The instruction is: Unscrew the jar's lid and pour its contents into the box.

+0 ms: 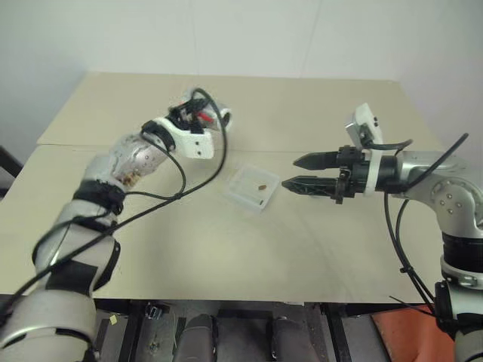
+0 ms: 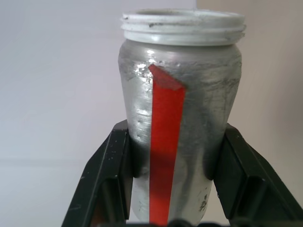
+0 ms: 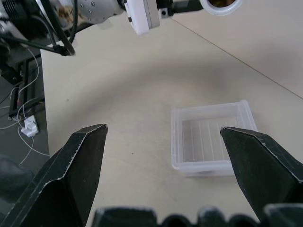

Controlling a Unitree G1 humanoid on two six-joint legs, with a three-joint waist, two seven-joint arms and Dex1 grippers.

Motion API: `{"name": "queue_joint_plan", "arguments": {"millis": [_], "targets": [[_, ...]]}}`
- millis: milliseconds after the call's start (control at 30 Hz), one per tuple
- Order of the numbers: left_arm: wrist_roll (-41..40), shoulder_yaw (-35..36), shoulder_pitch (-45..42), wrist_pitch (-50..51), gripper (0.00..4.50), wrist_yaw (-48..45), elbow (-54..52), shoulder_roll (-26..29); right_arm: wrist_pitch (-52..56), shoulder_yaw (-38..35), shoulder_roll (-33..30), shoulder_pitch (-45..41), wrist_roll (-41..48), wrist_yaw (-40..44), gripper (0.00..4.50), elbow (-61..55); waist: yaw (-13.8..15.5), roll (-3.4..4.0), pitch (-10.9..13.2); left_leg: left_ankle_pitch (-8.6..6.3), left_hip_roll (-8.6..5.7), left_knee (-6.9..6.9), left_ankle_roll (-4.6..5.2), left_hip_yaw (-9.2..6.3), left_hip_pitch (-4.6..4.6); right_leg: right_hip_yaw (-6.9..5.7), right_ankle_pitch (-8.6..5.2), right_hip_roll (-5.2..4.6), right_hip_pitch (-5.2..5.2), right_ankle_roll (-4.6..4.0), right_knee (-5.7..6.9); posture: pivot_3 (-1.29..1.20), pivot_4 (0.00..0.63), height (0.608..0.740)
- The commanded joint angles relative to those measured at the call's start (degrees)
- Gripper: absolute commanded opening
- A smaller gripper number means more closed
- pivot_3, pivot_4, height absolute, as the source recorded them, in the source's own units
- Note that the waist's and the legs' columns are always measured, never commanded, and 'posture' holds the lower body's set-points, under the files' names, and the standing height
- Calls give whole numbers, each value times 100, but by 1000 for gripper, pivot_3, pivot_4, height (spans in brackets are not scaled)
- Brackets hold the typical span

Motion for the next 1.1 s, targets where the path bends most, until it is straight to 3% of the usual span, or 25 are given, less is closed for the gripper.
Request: {"name": "queue_joint_plan", "arguments": {"millis": [33, 167, 400, 1033, 1100], "targets": [[-2160, 1112, 808, 2028, 1962, -1336, -1617, -449, -213, -295, 85, -11, 96, -132, 4483, -154, -3, 0, 0, 0, 3, 7, 0, -2, -1, -2, 0, 1, 1, 0, 2, 0, 150, 740], [-3272, 1782, 1589, 3908, 1962, -1648, -3180, -809, -293, -294, 177, 23, -4, -336, 4483, -176, -16, 0, 0, -3, 7, 38, 4, -11, -10, -5, 0, 5, 3, 0, 20, 0, 150, 740], [-3999, 2363, 2305, 5182, 1962, -1231, -4117, -1484, -549, -89, 157, 61, -246, -437, 4483, -198, -12, 0, 0, -3, -1, 48, 5, -24, 11, -2, 0, 3, 20, 0, 20, 0, 150, 740], [-3686, 2401, 2703, 4067, 1962, -767, -2967, -2179, -669, -107, 72, 223, -381, -376, 4483, -412, 3, 0, 0, -2, -5, 46, 4, -24, 21, 5, 0, 3, 22, 0, 19, 0, 150, 740], [-3684, 2404, 2730, 4094, 2681, -769, -2987, -2208, -653, -112, 64, 225, -366, -374, 4500, -434, 12, 0, 0, -2, -6, 47, 4, -25, 22, 4, 0, 2, 25, 0, 18, 0, 150, 740]]}}
